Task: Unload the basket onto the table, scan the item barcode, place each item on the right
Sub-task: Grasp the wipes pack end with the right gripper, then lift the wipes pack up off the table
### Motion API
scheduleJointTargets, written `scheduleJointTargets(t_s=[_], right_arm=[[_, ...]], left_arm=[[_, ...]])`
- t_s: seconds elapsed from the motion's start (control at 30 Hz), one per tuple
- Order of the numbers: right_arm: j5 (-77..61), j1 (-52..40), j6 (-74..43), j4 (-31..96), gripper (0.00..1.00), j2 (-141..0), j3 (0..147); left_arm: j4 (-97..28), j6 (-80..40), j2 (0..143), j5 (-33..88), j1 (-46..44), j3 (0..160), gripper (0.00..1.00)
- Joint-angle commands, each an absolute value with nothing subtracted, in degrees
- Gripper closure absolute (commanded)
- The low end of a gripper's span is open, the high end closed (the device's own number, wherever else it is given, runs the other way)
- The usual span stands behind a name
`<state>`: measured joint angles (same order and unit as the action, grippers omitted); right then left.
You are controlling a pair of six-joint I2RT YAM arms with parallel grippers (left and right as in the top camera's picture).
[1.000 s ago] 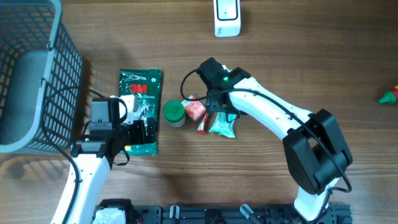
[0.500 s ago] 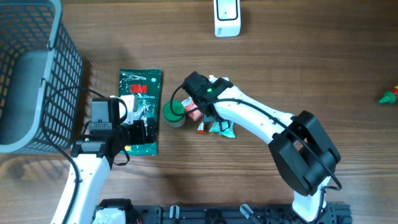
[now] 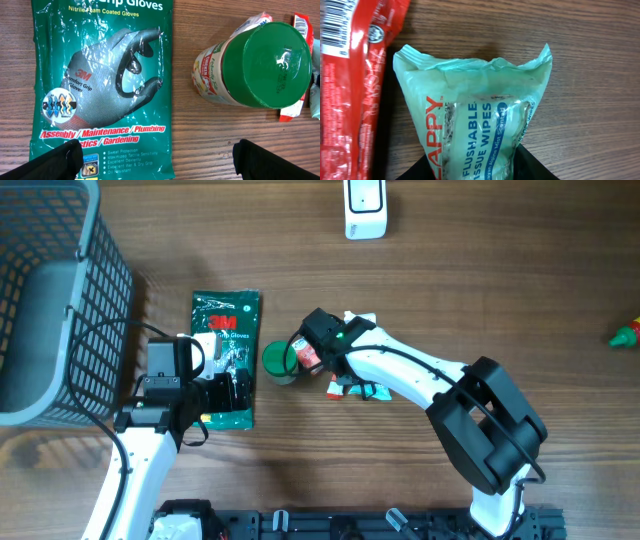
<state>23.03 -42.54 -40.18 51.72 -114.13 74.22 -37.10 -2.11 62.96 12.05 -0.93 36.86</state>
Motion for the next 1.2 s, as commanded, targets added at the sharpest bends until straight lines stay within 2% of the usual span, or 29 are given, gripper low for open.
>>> scheduleJointTargets(t_s=[0.0, 0.1, 0.17, 0.2, 0.4, 0.47, 0.6, 0.73, 0.8, 1.07, 1.17], right_arm=[[26.02, -42.41, -40.64, 53.32, 0.71, -115.02, 73.36], [29.65, -42.41, -40.42, 56.49, 0.78, -115.02, 73.49], [27.9, -42.39, -39.97, 56.99, 0.92, -115.02, 73.78], [25.06, -42.24, -37.41, 56.69, 0.95, -115.02, 74.22], [-0.12, -37.58, -23.94, 56.73, 0.96, -113.97, 77.89], [-18.11, -32.69, -16.43, 56.93, 0.96, -112.18, 77.91], [-42.72, -23.59, -8.12, 57.93, 0.96, -111.13, 77.91], [-57.04, -15.31, -6.35, 60.29, 0.96, -111.15, 77.91], [-68.36, -11.99, -1.74, 60.84, 0.96, -111.15, 77.91], [-92.95, -8.97, -2.07, 64.29, 0.96, -111.15, 77.89], [-92.97, -8.97, -8.38, 64.55, 0.96, -111.15, 77.89]], left_arm=[[-36.93, -2.63, 63.13, 11.97, -0.47, 36.84, 0.0], [-36.93, -2.63, 63.13, 11.94, -0.47, 36.84, 0.0], [-36.93, -2.61, 63.11, 11.94, -0.47, 36.84, 0.0], [-36.93, -2.63, 63.13, 11.94, -0.47, 36.84, 0.0], [-36.93, -2.63, 63.11, 11.94, -0.47, 36.84, 0.0], [-36.93, -2.63, 63.11, 11.94, -0.47, 36.84, 0.0], [-36.93, -2.63, 63.11, 11.94, -0.47, 36.84, 0.0], [-36.93, -2.63, 63.11, 11.94, -0.47, 36.84, 0.0], [-36.93, -2.63, 63.11, 11.94, -0.47, 36.84, 0.0], [-36.93, -2.63, 63.11, 11.94, -0.47, 36.84, 0.0], [-36.93, -2.63, 63.13, 11.94, -0.47, 36.84, 0.0]])
